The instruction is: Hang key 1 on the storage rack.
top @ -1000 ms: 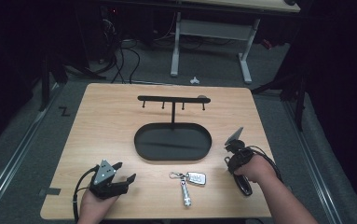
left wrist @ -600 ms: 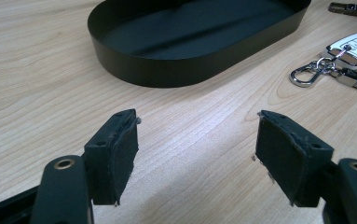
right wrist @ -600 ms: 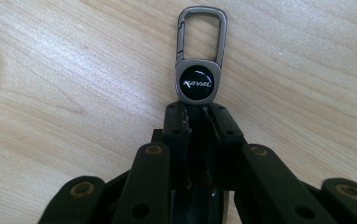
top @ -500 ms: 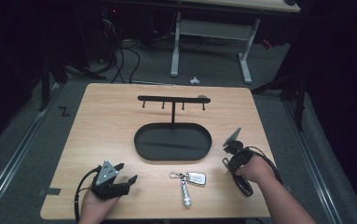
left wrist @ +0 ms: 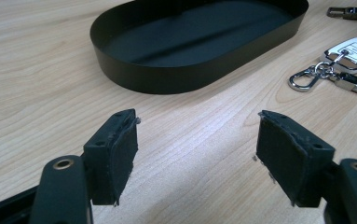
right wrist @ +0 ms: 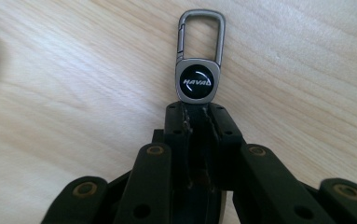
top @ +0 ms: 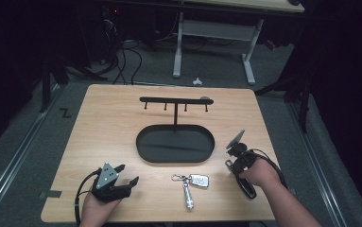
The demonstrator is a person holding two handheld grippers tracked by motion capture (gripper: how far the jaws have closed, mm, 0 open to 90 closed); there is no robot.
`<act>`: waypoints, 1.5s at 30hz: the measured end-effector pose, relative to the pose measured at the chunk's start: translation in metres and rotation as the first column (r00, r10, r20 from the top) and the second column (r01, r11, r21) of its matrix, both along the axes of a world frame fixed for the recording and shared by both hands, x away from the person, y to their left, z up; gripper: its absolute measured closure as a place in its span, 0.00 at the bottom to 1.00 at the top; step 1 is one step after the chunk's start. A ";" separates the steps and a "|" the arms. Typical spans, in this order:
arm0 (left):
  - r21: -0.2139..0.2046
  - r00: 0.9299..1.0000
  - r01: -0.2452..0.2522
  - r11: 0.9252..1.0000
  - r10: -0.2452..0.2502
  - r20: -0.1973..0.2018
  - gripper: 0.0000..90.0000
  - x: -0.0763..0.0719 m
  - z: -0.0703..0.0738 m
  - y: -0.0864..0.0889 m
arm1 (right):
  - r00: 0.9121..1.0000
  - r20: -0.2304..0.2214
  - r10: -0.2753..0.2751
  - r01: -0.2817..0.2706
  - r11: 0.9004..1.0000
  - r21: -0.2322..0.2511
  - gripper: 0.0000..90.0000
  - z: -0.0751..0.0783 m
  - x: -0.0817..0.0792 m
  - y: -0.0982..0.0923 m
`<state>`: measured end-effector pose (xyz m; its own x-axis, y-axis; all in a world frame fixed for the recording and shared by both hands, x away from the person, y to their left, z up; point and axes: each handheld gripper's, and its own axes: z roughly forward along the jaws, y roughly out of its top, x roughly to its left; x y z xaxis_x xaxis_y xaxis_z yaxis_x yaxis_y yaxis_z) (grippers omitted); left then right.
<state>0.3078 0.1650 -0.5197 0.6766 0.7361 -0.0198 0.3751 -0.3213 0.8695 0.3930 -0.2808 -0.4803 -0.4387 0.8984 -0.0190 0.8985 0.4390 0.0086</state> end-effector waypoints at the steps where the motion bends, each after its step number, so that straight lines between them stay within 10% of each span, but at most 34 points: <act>1: -0.002 1.000 -0.002 1.000 0.002 0.003 0.32 0.000 0.000 0.000 | 1.000 0.004 0.002 -0.002 1.000 0.008 0.89 0.004 -0.001 0.000; 22: -0.002 1.000 0.010 1.000 -0.010 0.007 0.32 0.000 0.000 -0.002 | 0.991 0.129 -0.020 0.011 0.998 0.065 0.90 0.088 -0.018 -0.015; 45: 0.000 1.000 0.019 1.000 -0.019 0.005 0.32 0.000 0.000 -0.002 | 0.990 0.142 0.021 -0.033 0.996 0.079 0.90 0.102 -0.007 0.023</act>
